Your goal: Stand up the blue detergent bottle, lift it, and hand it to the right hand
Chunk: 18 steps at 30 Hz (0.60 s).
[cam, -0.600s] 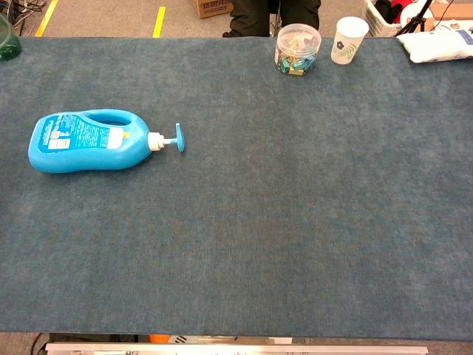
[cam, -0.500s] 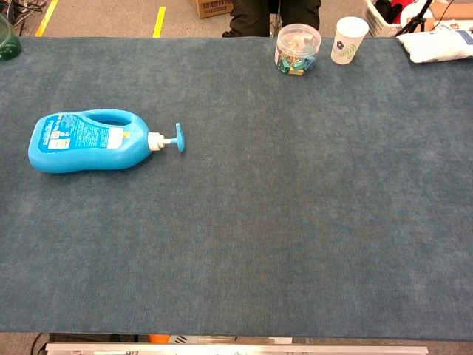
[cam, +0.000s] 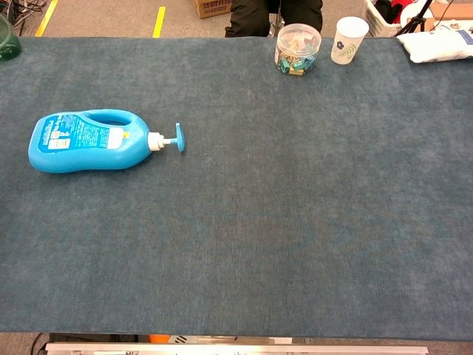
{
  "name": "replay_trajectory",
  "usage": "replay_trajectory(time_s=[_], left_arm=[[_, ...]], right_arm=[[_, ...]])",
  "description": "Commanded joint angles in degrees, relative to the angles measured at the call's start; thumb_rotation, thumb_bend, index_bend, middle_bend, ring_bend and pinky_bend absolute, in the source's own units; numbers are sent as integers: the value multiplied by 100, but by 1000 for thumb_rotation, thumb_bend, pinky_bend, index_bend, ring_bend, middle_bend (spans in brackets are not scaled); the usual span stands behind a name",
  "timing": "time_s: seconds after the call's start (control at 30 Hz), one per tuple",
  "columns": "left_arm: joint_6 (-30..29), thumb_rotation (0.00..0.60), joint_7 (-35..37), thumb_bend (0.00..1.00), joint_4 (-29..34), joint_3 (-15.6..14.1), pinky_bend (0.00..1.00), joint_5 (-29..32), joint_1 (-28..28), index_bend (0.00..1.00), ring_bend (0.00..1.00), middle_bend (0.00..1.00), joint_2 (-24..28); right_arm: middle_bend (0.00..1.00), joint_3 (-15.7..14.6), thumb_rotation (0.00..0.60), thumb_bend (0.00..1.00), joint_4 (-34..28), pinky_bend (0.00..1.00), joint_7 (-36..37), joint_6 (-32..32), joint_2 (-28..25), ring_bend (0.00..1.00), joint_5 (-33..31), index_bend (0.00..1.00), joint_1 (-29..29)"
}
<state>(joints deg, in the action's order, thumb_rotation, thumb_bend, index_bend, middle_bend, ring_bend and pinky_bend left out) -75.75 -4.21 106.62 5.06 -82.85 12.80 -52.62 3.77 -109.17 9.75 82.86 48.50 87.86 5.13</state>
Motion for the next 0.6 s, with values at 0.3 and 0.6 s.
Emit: replay_trajectory(time_s=[0.3, 0.6], left_arm=[[1234, 600, 632, 90, -78, 234, 88, -327, 1076, 178, 29, 111, -80], [2147, 600, -37, 91, -241, 432, 91, 292, 1866, 179, 33, 123, -701]], right_arm=[[305, 198, 600, 5, -214, 205, -175, -127, -49, 192, -182, 220, 203], [305, 153, 600, 5, -235, 205, -145, -90, -124, 192, -203, 220, 143]])
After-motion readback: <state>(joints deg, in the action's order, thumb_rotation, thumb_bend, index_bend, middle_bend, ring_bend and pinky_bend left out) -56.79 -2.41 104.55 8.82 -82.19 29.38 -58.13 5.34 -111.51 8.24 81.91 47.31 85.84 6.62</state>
